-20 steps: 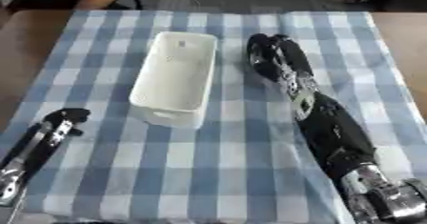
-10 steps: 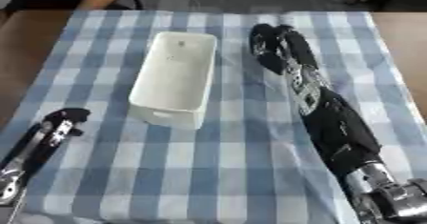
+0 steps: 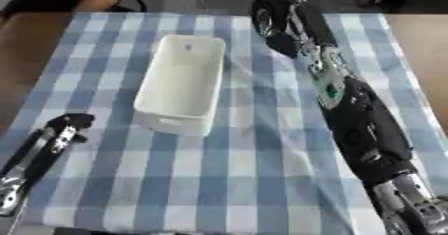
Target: Pick up objects on the table and place them in the box.
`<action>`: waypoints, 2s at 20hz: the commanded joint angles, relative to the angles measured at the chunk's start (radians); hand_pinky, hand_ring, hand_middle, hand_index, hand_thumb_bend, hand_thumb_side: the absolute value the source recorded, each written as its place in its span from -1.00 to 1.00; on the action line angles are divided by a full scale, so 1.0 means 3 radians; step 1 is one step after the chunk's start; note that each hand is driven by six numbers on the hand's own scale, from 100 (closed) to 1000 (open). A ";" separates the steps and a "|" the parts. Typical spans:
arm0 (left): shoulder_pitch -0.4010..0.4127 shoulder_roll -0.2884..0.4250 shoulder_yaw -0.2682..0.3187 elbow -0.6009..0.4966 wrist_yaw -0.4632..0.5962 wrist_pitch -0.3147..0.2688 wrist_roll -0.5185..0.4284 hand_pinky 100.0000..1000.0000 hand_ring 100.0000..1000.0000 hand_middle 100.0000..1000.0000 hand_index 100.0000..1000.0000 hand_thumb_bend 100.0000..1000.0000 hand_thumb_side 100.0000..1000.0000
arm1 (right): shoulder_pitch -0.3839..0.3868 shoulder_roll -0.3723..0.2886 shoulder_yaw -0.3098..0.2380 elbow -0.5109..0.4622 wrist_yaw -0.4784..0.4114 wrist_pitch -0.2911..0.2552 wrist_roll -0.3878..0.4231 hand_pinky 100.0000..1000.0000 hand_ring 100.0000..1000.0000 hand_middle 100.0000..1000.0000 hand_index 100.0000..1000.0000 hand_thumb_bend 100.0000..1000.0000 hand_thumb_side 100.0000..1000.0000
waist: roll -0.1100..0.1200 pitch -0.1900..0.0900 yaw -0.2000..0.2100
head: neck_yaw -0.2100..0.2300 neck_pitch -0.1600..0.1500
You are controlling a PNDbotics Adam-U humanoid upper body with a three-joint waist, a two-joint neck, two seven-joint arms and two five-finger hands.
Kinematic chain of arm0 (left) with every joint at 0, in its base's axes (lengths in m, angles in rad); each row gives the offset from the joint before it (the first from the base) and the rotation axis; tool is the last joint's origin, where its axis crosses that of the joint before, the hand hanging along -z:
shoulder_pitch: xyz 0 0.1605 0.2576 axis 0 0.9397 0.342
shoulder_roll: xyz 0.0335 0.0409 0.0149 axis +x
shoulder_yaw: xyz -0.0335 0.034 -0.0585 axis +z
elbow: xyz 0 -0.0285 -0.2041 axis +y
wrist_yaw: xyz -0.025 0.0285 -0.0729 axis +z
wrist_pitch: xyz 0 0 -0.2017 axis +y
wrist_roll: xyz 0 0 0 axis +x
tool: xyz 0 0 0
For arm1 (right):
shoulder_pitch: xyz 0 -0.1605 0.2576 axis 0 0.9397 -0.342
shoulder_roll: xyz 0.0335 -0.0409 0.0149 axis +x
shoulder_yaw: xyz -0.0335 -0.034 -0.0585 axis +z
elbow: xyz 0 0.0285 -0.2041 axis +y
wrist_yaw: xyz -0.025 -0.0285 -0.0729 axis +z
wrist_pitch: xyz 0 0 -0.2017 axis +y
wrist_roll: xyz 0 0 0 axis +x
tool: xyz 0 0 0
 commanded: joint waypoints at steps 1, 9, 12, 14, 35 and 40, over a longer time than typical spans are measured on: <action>-0.0035 0.0035 0.0004 -0.0041 -0.0006 -0.0003 -0.0012 0.29 0.50 0.56 0.57 1.00 1.00 | -0.0055 -0.0074 0.0004 -0.0092 -0.0013 0.0002 0.0028 0.54 0.17 0.31 0.31 -1.00 0.21 | 0.0004 -0.0055 0.0007 | -0.0013 0.0003; -0.0038 0.0029 -0.0011 -0.0035 -0.0007 -0.0009 -0.0028 0.29 0.50 0.56 0.57 1.00 1.00 | -0.0157 0.0018 0.0168 -0.0233 0.0005 -0.0121 0.0152 0.56 0.20 0.34 0.32 -1.00 0.27 | 0.0007 -0.0060 0.0015 | -0.0047 0.0003; -0.0037 0.0026 -0.0018 -0.0028 -0.0005 -0.0009 -0.0035 0.29 0.50 0.56 0.57 1.00 1.00 | -0.0228 0.0096 0.0237 -0.0253 0.0021 -0.0167 0.0230 0.56 0.20 0.34 0.32 -1.00 0.27 | 0.0010 -0.0062 0.0021 | -0.0076 0.0003; -0.0038 0.0024 -0.0024 -0.0023 -0.0004 -0.0011 -0.0040 0.29 0.50 0.56 0.57 1.00 1.00 | -0.0268 0.0146 0.0272 -0.0223 0.0038 -0.0190 0.0270 0.56 0.21 0.34 0.33 -1.00 0.28 | 0.0010 -0.0063 0.0025 | -0.0086 0.0003; -0.0045 0.0013 -0.0043 -0.0023 -0.0001 -0.0020 -0.0061 0.29 0.50 0.56 0.57 1.00 1.00 | -0.0430 0.0516 0.0418 0.0331 0.0335 -0.0492 0.0426 0.58 0.24 0.38 0.38 -1.00 0.27 | 0.0017 -0.0056 0.0049 | -0.0145 0.0003; -0.0043 0.0014 -0.0044 -0.0023 -0.0001 -0.0021 -0.0063 0.29 0.50 0.56 0.57 1.00 1.00 | -0.0425 0.0523 0.0457 0.0374 0.0384 -0.0631 0.0611 0.63 0.31 0.45 0.59 -0.06 0.36 | 0.0016 -0.0062 0.0050 | -0.0150 0.0003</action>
